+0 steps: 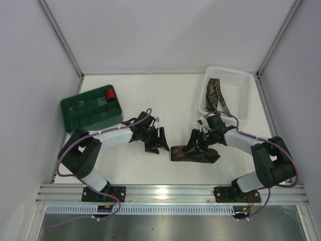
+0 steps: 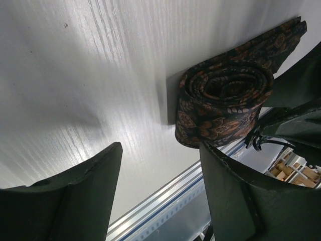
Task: Roll the ties
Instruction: Roll the tie
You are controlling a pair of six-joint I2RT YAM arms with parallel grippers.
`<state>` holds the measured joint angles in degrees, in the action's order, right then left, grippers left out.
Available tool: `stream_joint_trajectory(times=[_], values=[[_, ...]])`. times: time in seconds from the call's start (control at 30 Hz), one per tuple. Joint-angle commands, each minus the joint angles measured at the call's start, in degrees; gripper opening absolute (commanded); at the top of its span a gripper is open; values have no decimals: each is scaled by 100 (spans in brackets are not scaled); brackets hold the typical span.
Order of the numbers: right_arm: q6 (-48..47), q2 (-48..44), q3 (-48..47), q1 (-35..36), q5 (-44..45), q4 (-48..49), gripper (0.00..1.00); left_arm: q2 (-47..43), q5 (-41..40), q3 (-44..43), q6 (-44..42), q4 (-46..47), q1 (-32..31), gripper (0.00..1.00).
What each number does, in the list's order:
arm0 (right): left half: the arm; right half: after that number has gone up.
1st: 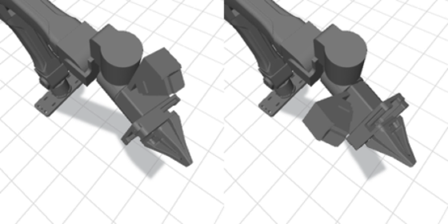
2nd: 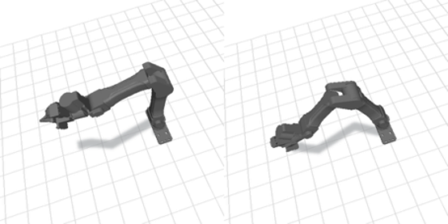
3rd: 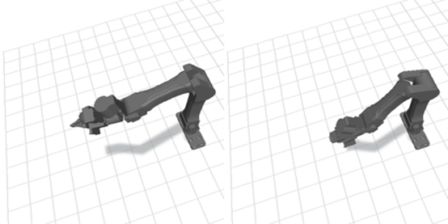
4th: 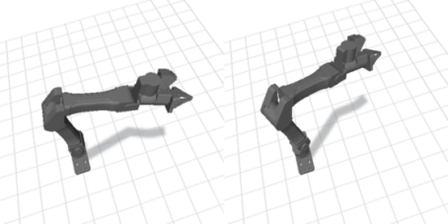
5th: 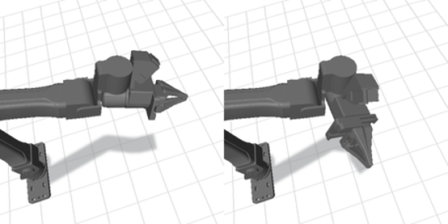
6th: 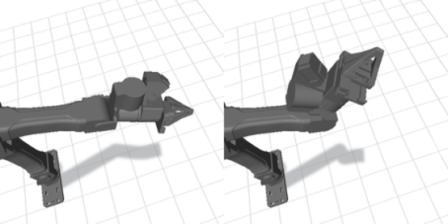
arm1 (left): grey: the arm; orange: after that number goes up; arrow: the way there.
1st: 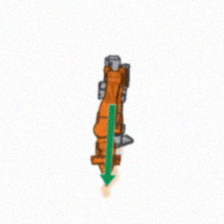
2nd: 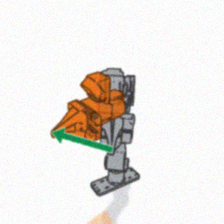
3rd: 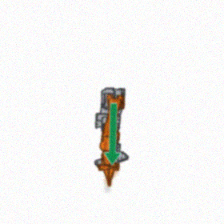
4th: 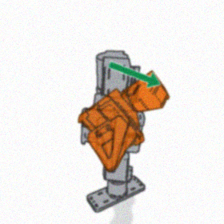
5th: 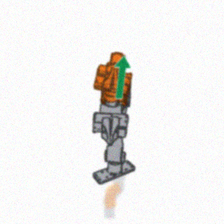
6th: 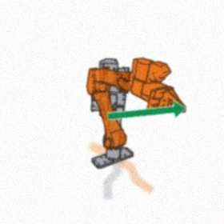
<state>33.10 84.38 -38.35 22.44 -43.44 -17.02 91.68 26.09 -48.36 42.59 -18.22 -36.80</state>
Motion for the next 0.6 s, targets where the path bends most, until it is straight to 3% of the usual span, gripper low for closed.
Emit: stream_joint_trajectory(times=[0.0, 0.23, 0.37, 0.57], values=[[249, -237, 117, 68, -147, -109, 52, 25, -77, -227, 30, -76, -29, 70], [4, -334, -14, 68, -25, -275, 52, -36, -43, -183, 48, -60, -29, 74], [-637, -229, -532, -28, 625, -943, 56, -229, 46, -60, 74, 116, -29, 87], [-902, -1, -560, -143, 477, -673, 66, -607, 28, 177, 100, 433, -29, 99]])
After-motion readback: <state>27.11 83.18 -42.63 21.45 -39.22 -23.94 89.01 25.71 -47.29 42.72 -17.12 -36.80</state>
